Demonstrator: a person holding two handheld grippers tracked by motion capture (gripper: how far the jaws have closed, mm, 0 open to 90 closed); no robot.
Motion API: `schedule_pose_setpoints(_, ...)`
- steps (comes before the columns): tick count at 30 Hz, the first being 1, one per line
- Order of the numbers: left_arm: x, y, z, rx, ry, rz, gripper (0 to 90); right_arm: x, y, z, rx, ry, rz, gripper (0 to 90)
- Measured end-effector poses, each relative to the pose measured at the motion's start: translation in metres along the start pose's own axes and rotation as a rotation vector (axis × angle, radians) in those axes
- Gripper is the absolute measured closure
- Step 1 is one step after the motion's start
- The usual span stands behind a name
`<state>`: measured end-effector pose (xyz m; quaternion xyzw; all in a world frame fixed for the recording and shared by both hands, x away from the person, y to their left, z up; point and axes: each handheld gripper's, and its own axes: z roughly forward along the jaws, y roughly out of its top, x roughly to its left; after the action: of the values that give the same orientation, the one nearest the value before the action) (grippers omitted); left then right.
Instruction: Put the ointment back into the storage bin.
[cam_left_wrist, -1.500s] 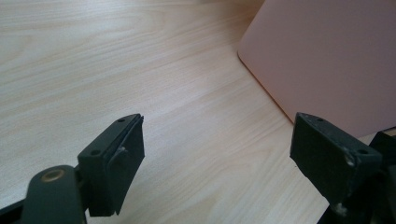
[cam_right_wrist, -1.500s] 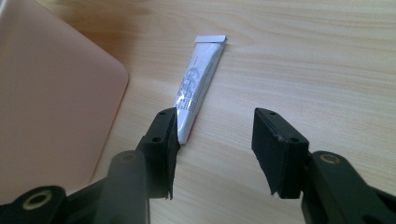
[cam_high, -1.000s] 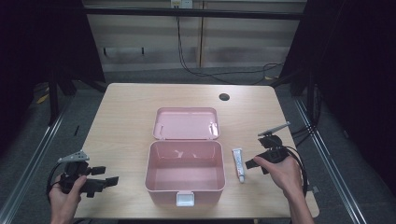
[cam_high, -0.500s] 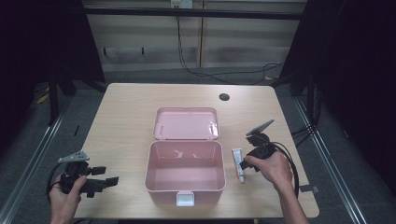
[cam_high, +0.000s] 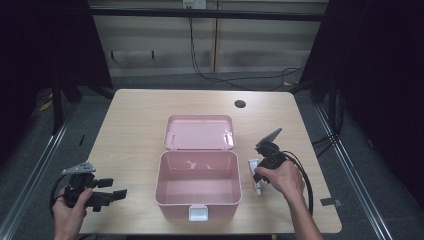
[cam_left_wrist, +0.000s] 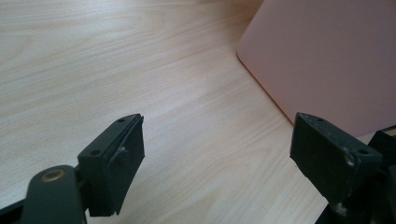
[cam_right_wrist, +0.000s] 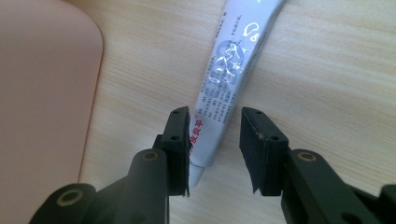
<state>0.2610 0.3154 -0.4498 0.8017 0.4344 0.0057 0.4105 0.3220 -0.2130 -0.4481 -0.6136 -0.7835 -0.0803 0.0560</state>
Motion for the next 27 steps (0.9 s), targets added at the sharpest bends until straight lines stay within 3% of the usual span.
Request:
schedule_pose_setpoints(17, 0.0, 0.0, 0.0, 0.001, -0.002, 0.001, 17.6, 0.005, 0.006, 0.014, 0.058, -0.064, -0.011, 67.9)
schedule_pose_setpoints(27, 0.0, 0.0, 0.0, 0.002, 0.0, 0.001, 17.6, 0.006, 0.008, 0.019, 0.063, -0.072, -0.037, 68.2)
